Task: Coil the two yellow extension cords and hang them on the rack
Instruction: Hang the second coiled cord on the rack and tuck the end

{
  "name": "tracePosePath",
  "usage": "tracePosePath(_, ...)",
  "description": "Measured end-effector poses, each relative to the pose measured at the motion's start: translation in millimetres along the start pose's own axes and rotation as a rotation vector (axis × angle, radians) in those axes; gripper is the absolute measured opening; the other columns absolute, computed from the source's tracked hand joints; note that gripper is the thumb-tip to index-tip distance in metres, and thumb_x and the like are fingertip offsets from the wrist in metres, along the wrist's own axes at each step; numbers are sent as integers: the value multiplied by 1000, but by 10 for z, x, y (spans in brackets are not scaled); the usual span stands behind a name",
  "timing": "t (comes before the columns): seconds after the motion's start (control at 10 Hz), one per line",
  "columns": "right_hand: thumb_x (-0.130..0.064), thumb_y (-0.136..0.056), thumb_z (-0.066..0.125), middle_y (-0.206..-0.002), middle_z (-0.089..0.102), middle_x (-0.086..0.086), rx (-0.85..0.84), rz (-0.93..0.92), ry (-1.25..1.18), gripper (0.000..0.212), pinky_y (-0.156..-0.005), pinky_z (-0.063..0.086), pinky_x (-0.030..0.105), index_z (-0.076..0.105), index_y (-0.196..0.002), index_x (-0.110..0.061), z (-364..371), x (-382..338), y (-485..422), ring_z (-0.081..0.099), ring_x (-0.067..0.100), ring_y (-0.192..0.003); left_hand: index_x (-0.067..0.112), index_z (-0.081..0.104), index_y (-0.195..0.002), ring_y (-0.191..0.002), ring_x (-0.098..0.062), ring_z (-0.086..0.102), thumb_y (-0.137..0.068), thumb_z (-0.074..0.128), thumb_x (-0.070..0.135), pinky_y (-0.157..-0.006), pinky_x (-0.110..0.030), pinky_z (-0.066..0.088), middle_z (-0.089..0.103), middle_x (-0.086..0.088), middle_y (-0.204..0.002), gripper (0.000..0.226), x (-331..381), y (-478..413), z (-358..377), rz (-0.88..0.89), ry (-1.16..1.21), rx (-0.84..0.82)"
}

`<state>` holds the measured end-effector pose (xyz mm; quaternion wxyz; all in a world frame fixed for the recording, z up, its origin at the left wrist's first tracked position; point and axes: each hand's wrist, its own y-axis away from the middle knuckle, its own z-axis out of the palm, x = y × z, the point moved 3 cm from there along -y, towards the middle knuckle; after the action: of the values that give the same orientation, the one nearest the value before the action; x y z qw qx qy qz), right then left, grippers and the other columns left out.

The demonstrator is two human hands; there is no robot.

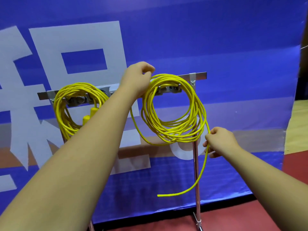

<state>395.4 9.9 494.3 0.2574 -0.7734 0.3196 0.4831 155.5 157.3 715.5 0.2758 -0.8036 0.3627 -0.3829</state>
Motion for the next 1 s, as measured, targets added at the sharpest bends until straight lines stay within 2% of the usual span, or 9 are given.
tracePosePath(0.1,-8,-95,53,-77,78,14,-22,-10,13,12,-51,64,48,61,-97,-1,81,-9,35,77,32,-61,20,68,-123,-103,-15,62,-98,59,26,-88,-35,55,68,-1,-120,27,-305,232,-43,-113,23,141)
tracePosePath(0.2,-5,-94,52,-76,78,13,-30,-9,20,14,-49,63,44,64,-95,1,139,-40,72,77,29,-61,16,63,-126,-105,-17,59,-98,65,34,-89,-33,52,60,-4,-122,33,-463,490,-3,-138,38,143)
tracePosePath(0.3,-4,-94,51,-73,77,13,-30,-9,17,11,-53,65,46,61,-91,-1,203,-42,85,77,30,-62,12,58,-127,-106,-19,53,-94,72,29,-94,-31,47,53,-7,-125,39,-485,625,70,-101,9,171)
tracePosePath(0.4,-3,-96,51,-70,77,12,-37,9,-8,12,-64,67,52,59,-87,-4,260,-19,86,78,36,-67,10,53,-127,-104,-21,52,-95,68,14,-86,-28,41,53,-10,-127,36,-500,718,127,-170,-40,201)
tracePosePath(0.5,-2,-102,45,-81,79,17,-98,58,-64,18,-62,67,49,61,-97,0,331,-1,96,75,36,-66,15,50,-128,-96,-23,63,-98,57,6,-80,-35,52,62,-5,-112,32,-612,797,233,-259,35,149)
tracePosePath(0.6,-3,-107,40,-87,78,19,-155,81,-13,21,-71,67,55,60,-98,-2,409,18,134,74,35,-66,24,54,-117,-89,-29,73,-97,52,15,-79,-52,63,68,-3,-101,22,-736,838,284,-309,129,116)
tracePosePath(0.8,-4,-104,51,-83,79,18,-215,108,53,23,-76,67,54,67,-91,4,554,136,190,78,36,-73,36,66,-122,-89,-27,71,-94,54,27,-76,-50,64,68,-2,-104,32,-603,678,131,-138,112,254)
tracePosePath(0.9,-3,-100,57,-85,78,20,-214,109,37,14,-64,67,41,69,-95,1,586,166,219,76,29,-65,42,67,-129,-87,-24,72,-99,55,31,-80,-44,64,69,-4,-106,34,-559,558,172,-7,20,225)
tracePosePath(1.0,-2,-99,57,-86,78,21,-223,121,21,14,-58,64,36,69,-94,1,614,167,231,76,28,-64,41,63,-140,-96,-32,67,-105,54,28,-87,-34,53,57,-12,-117,38,-383,629,127,-59,-124,120)
